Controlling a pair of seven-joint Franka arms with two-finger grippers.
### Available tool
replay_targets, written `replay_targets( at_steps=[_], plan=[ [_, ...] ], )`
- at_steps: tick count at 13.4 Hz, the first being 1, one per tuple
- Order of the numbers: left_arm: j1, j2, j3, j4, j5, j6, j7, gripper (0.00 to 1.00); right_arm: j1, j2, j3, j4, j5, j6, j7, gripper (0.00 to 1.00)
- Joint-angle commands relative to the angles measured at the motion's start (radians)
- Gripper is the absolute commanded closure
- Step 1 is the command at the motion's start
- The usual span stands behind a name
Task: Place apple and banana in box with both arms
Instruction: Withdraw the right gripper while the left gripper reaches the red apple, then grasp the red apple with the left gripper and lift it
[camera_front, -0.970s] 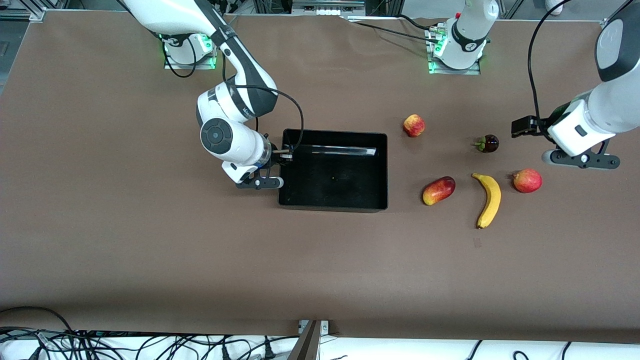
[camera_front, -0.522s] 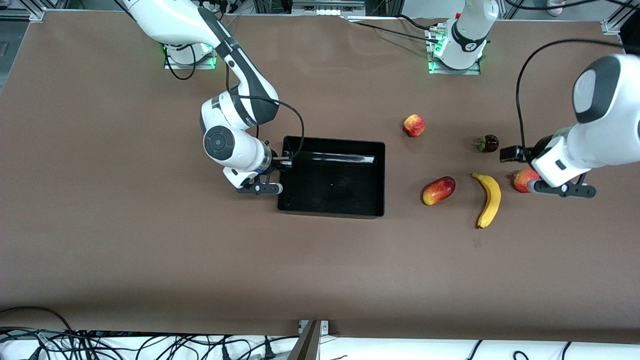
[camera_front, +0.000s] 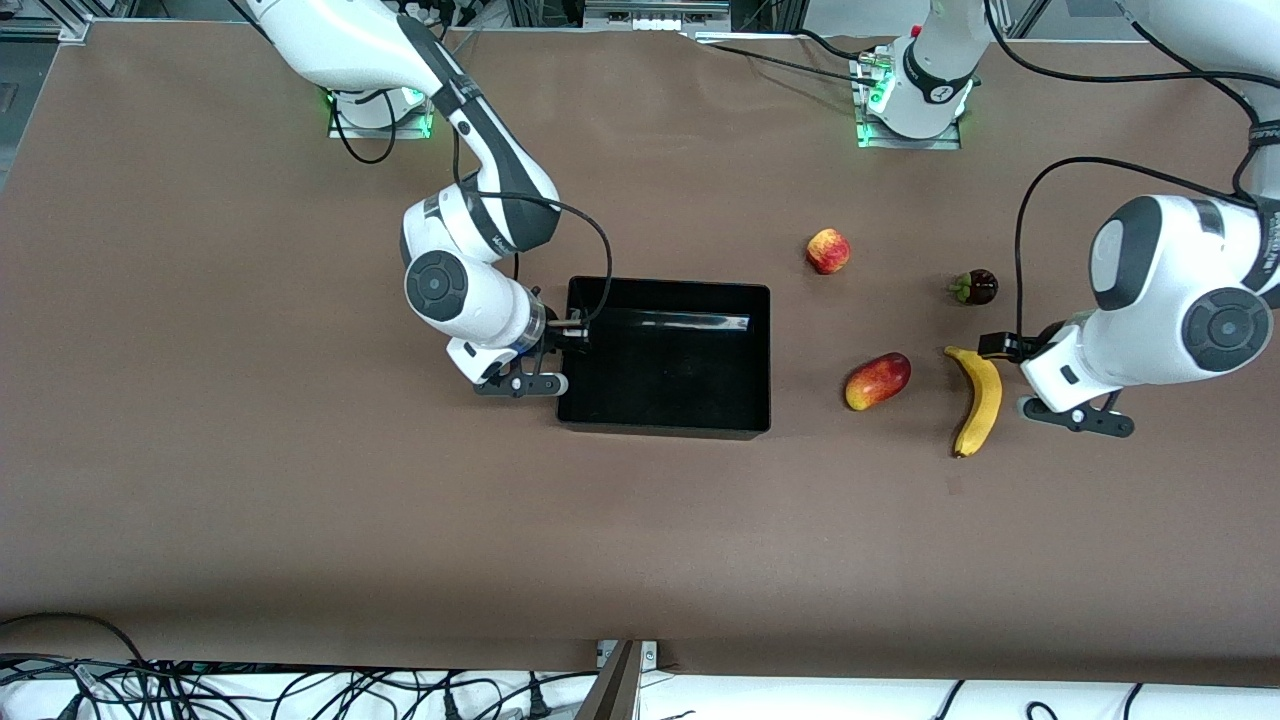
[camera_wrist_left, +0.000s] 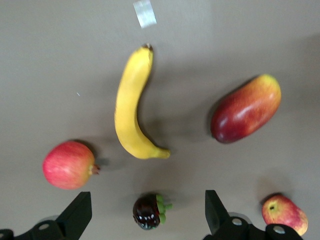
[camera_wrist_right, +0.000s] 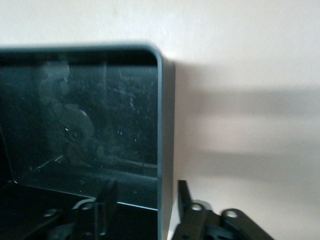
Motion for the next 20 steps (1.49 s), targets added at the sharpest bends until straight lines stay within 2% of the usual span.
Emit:
replay_targets(
  at_steps=[1, 3, 5, 7, 10, 12, 13, 15, 17, 20],
  plan=[
    [-0.002, -0.148, -0.04, -0.193, -0.05, 0.022, -0.022, 0.0, -0.001, -0.025, -0.07, 0.148, -0.054, -0.183, -0.026, 0.0],
    [0.003, -0.181, -0.103, -0.299, -0.117, 0.097, -0.098, 0.0, -0.001, -0.062, -0.125, 0.202, -0.065, -0.277, -0.115, 0.0],
    [0.004, -0.199, -0.21, -0.39, -0.12, 0.163, -0.247, 0.0, -0.003, -0.134, -0.199, 0.2, -0.066, -0.352, -0.216, 0.0],
    [0.006, -0.236, -0.261, -0.512, -0.12, 0.249, -0.408, 0.0, -0.003, -0.21, -0.268, 0.197, -0.065, -0.488, -0.264, 0.0],
    [0.006, -0.279, -0.356, -0.635, -0.12, 0.302, -0.636, 0.0, -0.003, -0.309, -0.36, 0.171, -0.07, -0.599, -0.362, 0.0],
    [-0.001, -0.279, -0.431, -0.713, -0.12, 0.372, -0.799, 0.0, -0.015, -0.342, -0.383, 0.155, -0.092, -0.627, -0.398, 0.0],
    [-0.002, -0.27, -0.451, -0.75, -0.115, 0.448, -0.857, 0.0, -0.059, -0.362, -0.362, 0.139, -0.123, -0.627, -0.418, 0.0],
    [-0.001, -0.23, -0.451, -0.809, -0.108, 0.593, -0.875, 0.0, -0.21, -0.386, -0.236, 0.136, -0.171, -0.63, -0.47, 0.0],
    [0.006, -0.213, -0.448, -0.812, -0.105, 0.607, -0.875, 0.0, -0.301, -0.418, -0.152, 0.124, -0.255, -0.636, -0.473, 0.0],
    [0.009, -0.146, -0.445, -0.812, -0.105, 0.685, -0.875, 0.0, -0.406, -0.548, -0.054, -0.015, -0.318, -0.621, -0.471, 0.0]
  ],
)
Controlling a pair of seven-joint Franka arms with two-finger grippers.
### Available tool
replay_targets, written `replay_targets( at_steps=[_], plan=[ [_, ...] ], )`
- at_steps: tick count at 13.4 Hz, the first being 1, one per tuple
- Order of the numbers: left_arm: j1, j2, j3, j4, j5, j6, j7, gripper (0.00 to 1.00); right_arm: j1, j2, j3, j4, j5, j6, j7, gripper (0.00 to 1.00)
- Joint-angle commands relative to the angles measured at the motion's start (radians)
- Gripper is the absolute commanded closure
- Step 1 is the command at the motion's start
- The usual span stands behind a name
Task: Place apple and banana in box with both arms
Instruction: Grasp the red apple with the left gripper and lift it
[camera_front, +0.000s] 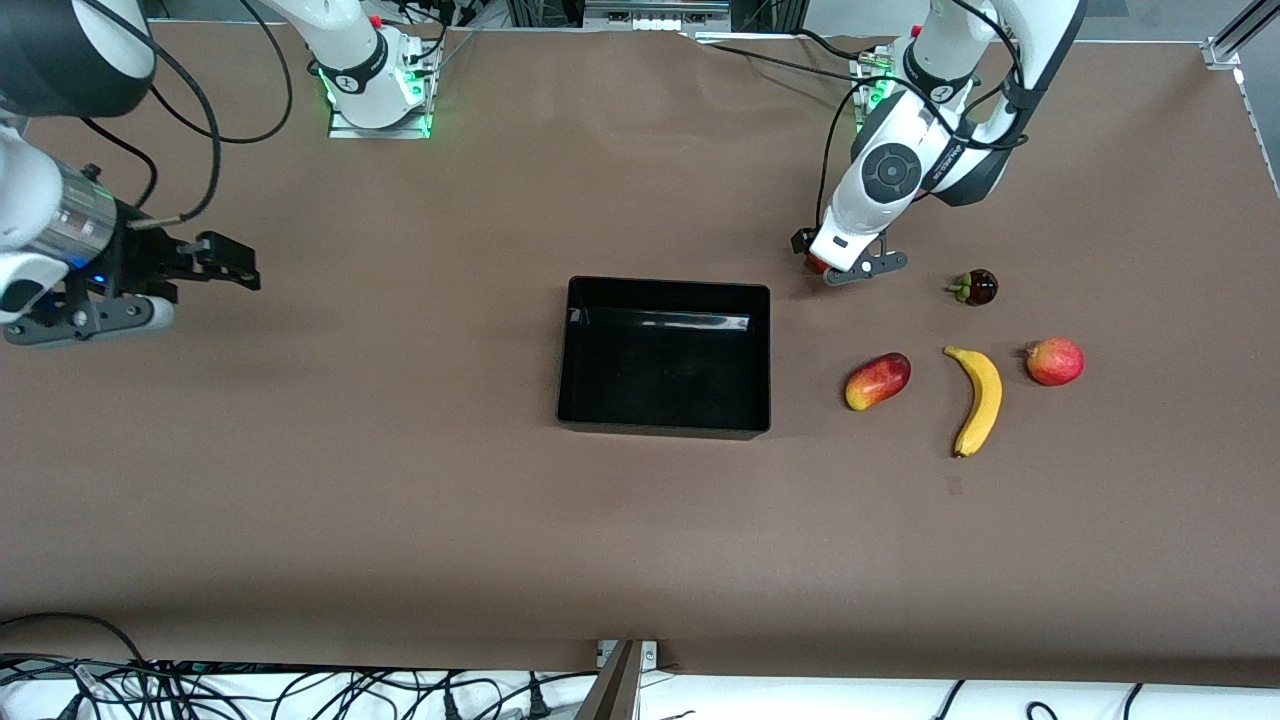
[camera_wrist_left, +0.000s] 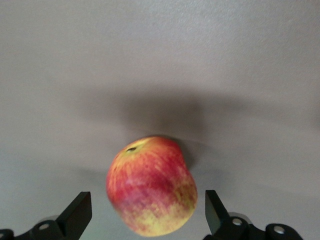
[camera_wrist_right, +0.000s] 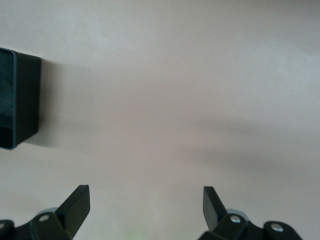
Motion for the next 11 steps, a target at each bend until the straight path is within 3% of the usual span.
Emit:
replay_targets(
  at_steps=[1, 2, 3, 4, 5, 6, 9, 11],
  plan=[
    [0.008, 0.064, 0.001, 0.003, -0.004, 0.071, -0.007, 0.0, -0.099, -0.154, 0.102, -0.156, -0.047, 0.013, -0.005, 0.0],
    [0.017, 0.078, 0.001, 0.005, -0.002, 0.084, -0.007, 0.03, -0.128, -0.169, 0.122, -0.171, -0.047, 0.014, -0.005, 0.0],
    [0.02, 0.081, 0.001, 0.005, 0.001, 0.088, -0.005, 0.2, -0.145, -0.173, 0.132, -0.174, -0.047, 0.013, -0.007, 0.0],
    [0.023, 0.079, 0.002, 0.005, 0.001, 0.087, 0.004, 0.48, -0.145, -0.173, 0.13, -0.17, -0.052, 0.007, -0.007, 0.0],
    [0.035, 0.073, 0.002, 0.008, 0.002, 0.087, 0.01, 0.68, -0.144, -0.173, 0.129, -0.165, -0.053, 0.007, -0.007, 0.0],
    [0.054, 0.066, 0.002, 0.015, 0.004, 0.082, 0.025, 0.76, -0.144, -0.173, 0.129, -0.165, -0.053, 0.007, -0.005, 0.0],
    [0.096, 0.0, 0.002, 0.053, 0.025, 0.033, 0.108, 0.75, -0.144, -0.168, 0.129, -0.164, -0.069, 0.014, 0.001, 0.0],
    [0.144, -0.002, 0.001, 0.183, 0.025, -0.12, 0.215, 0.73, -0.144, -0.167, 0.128, -0.164, -0.07, 0.014, 0.002, 0.0]
  ],
)
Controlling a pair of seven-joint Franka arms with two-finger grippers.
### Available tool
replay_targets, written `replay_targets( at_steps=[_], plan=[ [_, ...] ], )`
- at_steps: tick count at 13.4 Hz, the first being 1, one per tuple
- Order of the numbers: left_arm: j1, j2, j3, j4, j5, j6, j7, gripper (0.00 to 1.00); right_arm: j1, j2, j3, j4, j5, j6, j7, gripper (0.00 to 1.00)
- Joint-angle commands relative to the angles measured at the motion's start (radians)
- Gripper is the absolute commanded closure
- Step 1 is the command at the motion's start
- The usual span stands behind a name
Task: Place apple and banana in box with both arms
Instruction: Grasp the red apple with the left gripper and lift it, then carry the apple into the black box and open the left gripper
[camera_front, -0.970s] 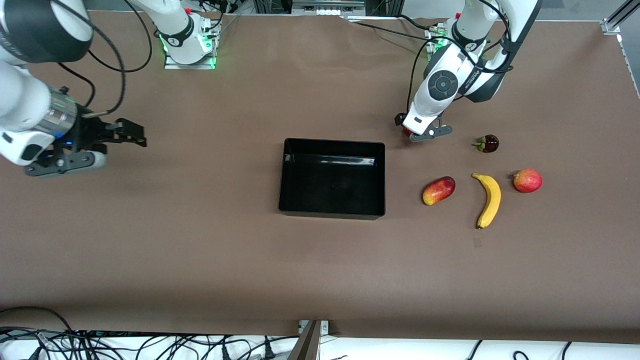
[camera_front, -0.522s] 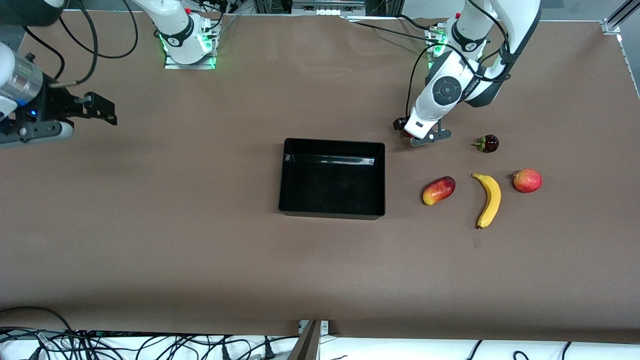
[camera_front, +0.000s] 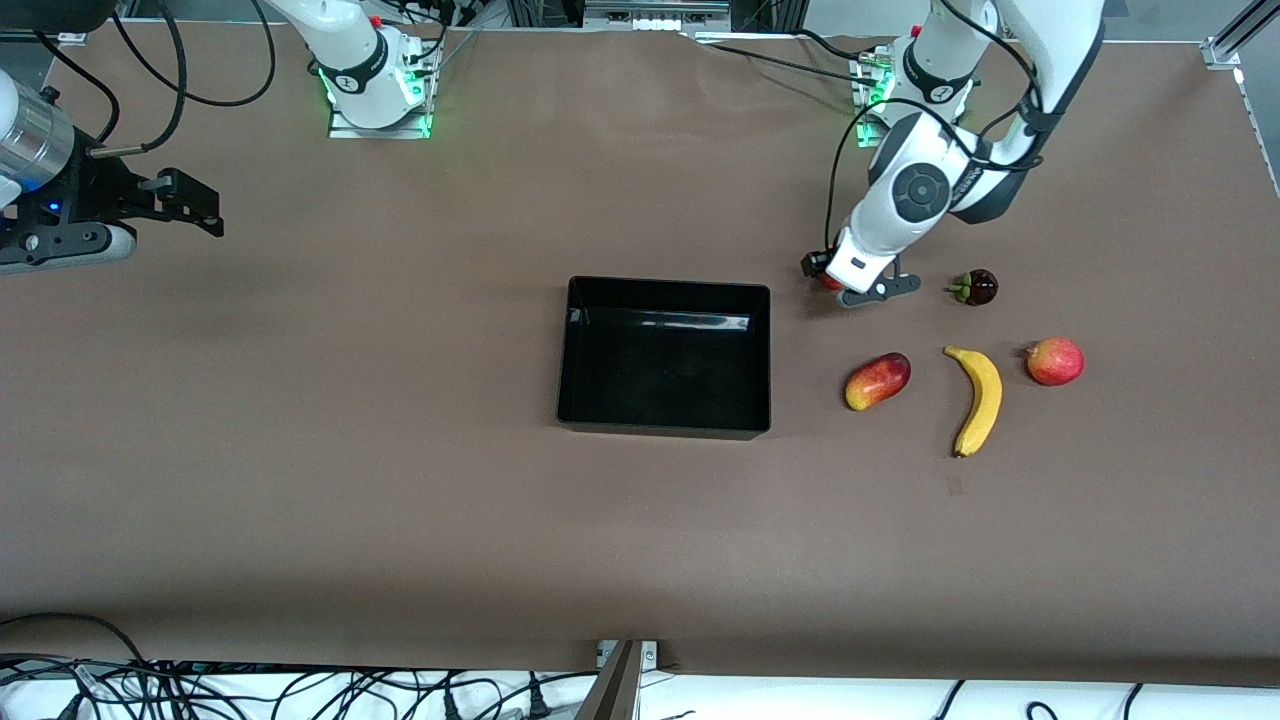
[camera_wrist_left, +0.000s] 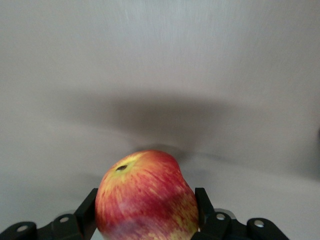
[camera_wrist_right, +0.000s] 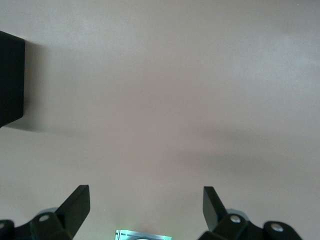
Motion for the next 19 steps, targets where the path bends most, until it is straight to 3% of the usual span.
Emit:
replay_targets(
  at_steps=[1, 3, 5, 7, 9, 11, 13, 16, 19],
  plan=[
    [0.051, -0.029, -0.006, 0.201, 0.018, -0.24, 0.136, 0.72, -0.022, -0.013, 0.021, -0.01, -0.018, 0.009, 0.005, 0.0],
    [0.04, 0.035, -0.012, 0.425, 0.018, -0.436, 0.142, 0.67, -0.027, 0.013, 0.021, 0.031, -0.017, 0.0, -0.005, 0.0],
    [-0.025, 0.177, -0.016, 0.661, 0.018, -0.551, 0.145, 0.61, -0.024, 0.016, 0.021, 0.045, -0.024, 0.0, 0.001, 0.0],
    [-0.143, 0.305, -0.006, 0.834, 0.027, -0.553, 0.137, 0.61, -0.03, 0.018, 0.018, 0.064, -0.021, 0.001, 0.002, 0.0],
    [-0.248, 0.386, 0.014, 0.938, 0.114, -0.548, 0.102, 0.61, -0.03, 0.021, 0.018, 0.064, -0.021, -0.002, 0.007, 0.0],
    [-0.309, 0.446, 0.017, 0.951, 0.132, -0.531, 0.004, 0.6, -0.032, 0.024, 0.018, 0.064, -0.02, 0.0, 0.007, 0.0],
    [-0.346, 0.5, 0.018, 0.936, 0.176, -0.467, -0.035, 0.52, -0.033, 0.024, 0.018, 0.064, -0.02, 0.0, 0.008, 0.0],
    [-0.375, 0.531, 0.023, 0.874, 0.285, -0.444, -0.046, 0.51, -0.032, 0.024, 0.018, 0.064, -0.021, 0.003, 0.008, 0.0],
    [-0.376, 0.544, 0.033, 0.81, 0.316, -0.344, -0.044, 0.47, -0.033, 0.024, 0.018, 0.064, -0.021, 0.007, 0.008, 0.0]
  ],
)
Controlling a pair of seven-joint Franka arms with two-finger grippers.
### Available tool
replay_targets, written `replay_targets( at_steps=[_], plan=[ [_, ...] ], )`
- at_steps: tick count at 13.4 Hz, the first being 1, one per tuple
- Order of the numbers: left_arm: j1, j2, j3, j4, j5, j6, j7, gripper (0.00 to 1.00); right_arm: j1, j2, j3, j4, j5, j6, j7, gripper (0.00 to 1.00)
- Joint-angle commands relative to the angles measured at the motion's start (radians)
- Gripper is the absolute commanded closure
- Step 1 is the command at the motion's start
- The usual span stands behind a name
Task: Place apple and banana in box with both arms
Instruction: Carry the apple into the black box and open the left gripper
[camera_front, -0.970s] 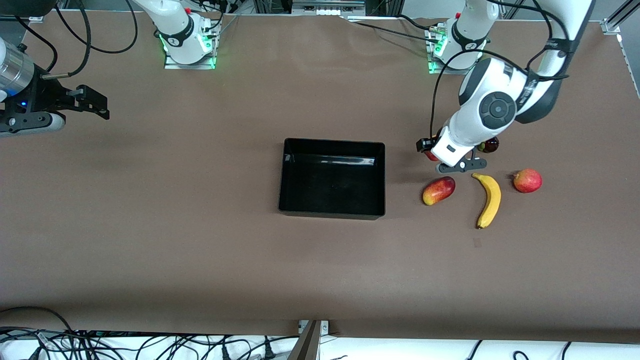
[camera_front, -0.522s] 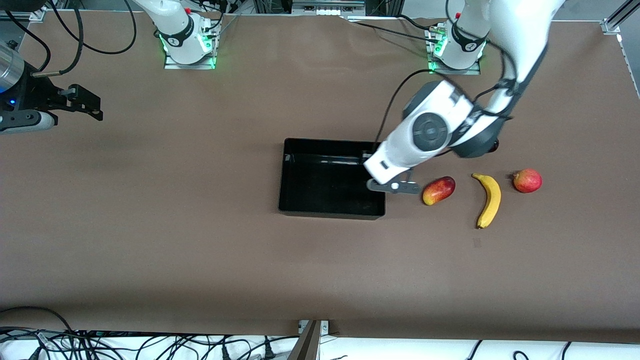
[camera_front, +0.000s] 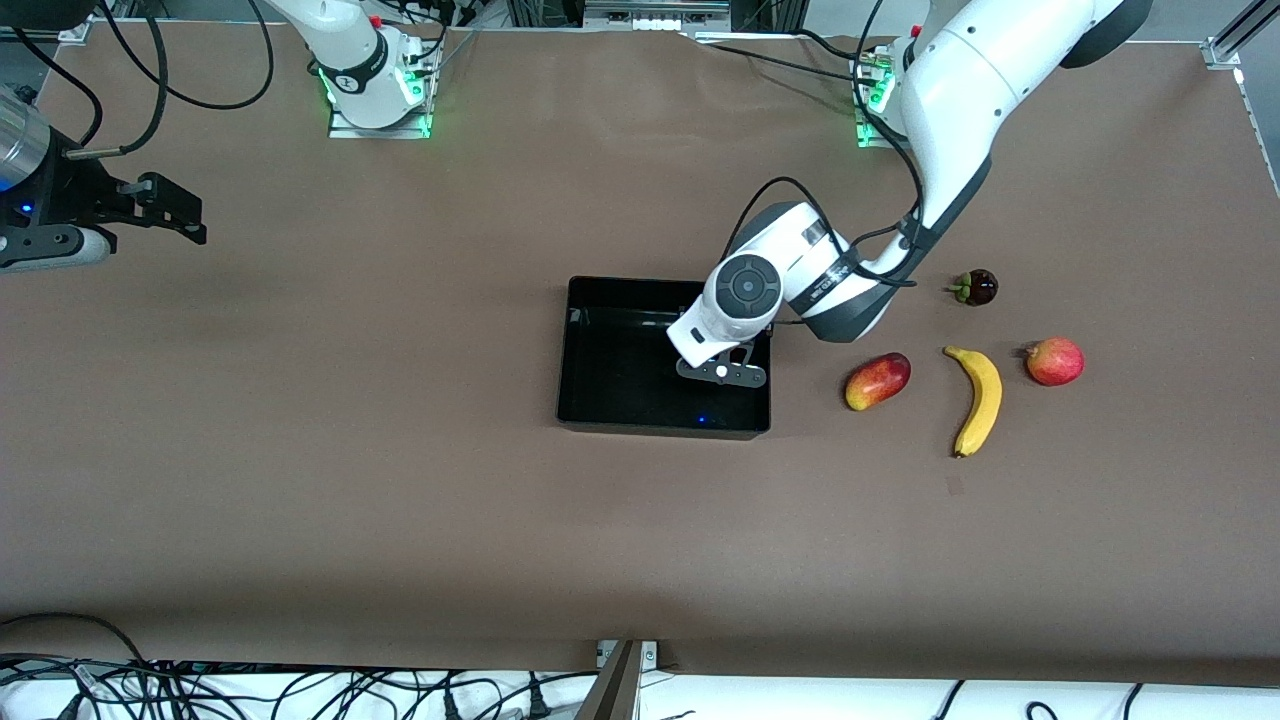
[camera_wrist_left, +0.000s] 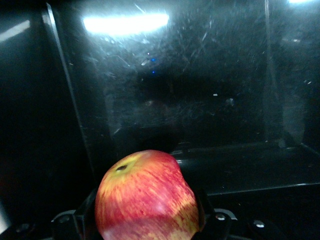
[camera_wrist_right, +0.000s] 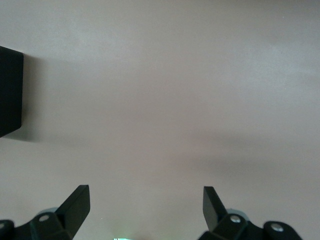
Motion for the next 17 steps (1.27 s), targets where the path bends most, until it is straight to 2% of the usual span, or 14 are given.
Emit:
replay_targets(
  at_steps=[1, 2, 4, 8, 10, 14, 17],
  plan=[
    [-0.007, -0.002, 0.025, -0.057, 0.043, 0.101, -0.014, 0.34, -0.02, 0.008, 0.018, 0.022, -0.015, -0.003, 0.006, 0.0],
    [-0.004, 0.009, 0.027, -0.069, 0.044, 0.137, -0.014, 0.17, -0.02, 0.008, 0.018, 0.022, -0.015, -0.003, 0.006, 0.0],
    [-0.001, 0.007, 0.033, -0.069, 0.044, 0.142, -0.014, 0.0, -0.02, 0.008, 0.018, 0.022, -0.015, -0.002, 0.006, 0.0],
    [0.016, -0.014, 0.033, -0.062, 0.044, 0.131, -0.012, 0.0, -0.02, 0.008, 0.018, 0.022, -0.015, 0.001, 0.006, 0.0],
    [0.043, -0.06, 0.03, -0.048, 0.044, 0.088, -0.006, 0.0, -0.02, 0.008, 0.018, 0.022, -0.015, 0.001, 0.006, 0.0],
    [0.073, -0.16, 0.032, 0.062, 0.043, -0.155, 0.001, 0.0, -0.02, 0.008, 0.018, 0.022, -0.015, 0.001, 0.006, 0.0],
    [0.112, -0.162, 0.033, 0.199, 0.049, -0.343, 0.099, 0.0, -0.022, 0.008, 0.018, 0.022, -0.015, 0.003, 0.006, 0.0]
  ],
)
